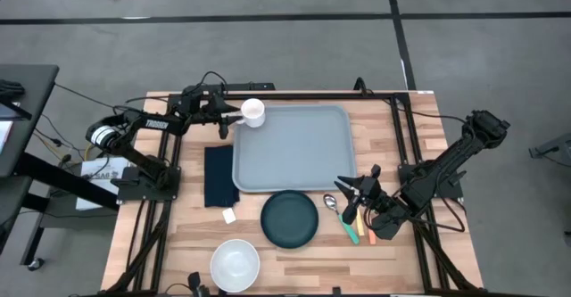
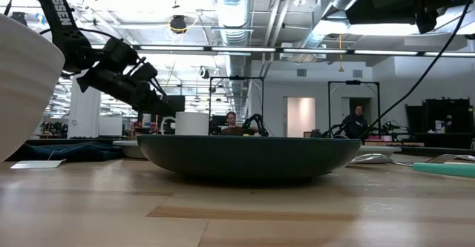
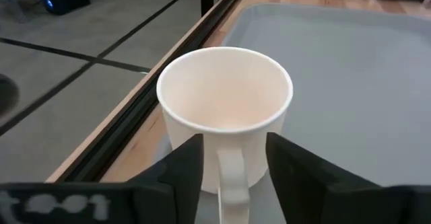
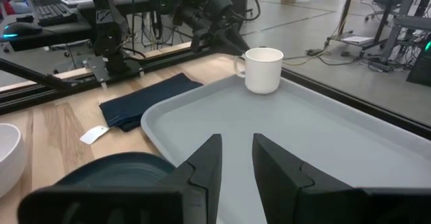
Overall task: Set up tray
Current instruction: Put the black plate on the gray serving tray to the bottom right of the white mug
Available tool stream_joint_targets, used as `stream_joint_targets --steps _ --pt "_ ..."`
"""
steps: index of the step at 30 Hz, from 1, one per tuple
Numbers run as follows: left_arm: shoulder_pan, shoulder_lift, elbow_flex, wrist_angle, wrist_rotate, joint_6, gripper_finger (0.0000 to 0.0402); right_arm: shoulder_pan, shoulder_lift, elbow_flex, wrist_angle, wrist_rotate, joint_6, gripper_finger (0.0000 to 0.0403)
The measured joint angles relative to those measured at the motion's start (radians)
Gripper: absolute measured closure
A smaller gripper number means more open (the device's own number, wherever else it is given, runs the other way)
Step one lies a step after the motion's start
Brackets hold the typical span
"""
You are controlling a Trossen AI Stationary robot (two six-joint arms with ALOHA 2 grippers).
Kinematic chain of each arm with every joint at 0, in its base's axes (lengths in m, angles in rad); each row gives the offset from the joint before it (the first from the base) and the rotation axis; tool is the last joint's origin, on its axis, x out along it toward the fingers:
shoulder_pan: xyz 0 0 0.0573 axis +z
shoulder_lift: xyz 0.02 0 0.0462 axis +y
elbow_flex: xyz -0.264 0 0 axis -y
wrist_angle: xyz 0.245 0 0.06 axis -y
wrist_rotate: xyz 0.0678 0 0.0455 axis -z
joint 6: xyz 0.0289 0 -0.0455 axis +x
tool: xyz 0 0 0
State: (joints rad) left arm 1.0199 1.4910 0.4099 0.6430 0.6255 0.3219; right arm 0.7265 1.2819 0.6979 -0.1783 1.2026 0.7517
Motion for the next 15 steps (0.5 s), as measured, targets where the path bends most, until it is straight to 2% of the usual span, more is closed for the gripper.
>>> stream_joint_targets --steps 9,15 --pt "0.001 -0.048 0.000 -0.013 0.030 -0.021 0.0230 0.000 0.000 0.000 0.000 0.000 0.000 0.0326" --pt "0.001 -0.197 0.000 -0.154 -0.005 -0.046 0.0230 0.000 0.000 0.000 0.000 -0.001 0.000 0.0326"
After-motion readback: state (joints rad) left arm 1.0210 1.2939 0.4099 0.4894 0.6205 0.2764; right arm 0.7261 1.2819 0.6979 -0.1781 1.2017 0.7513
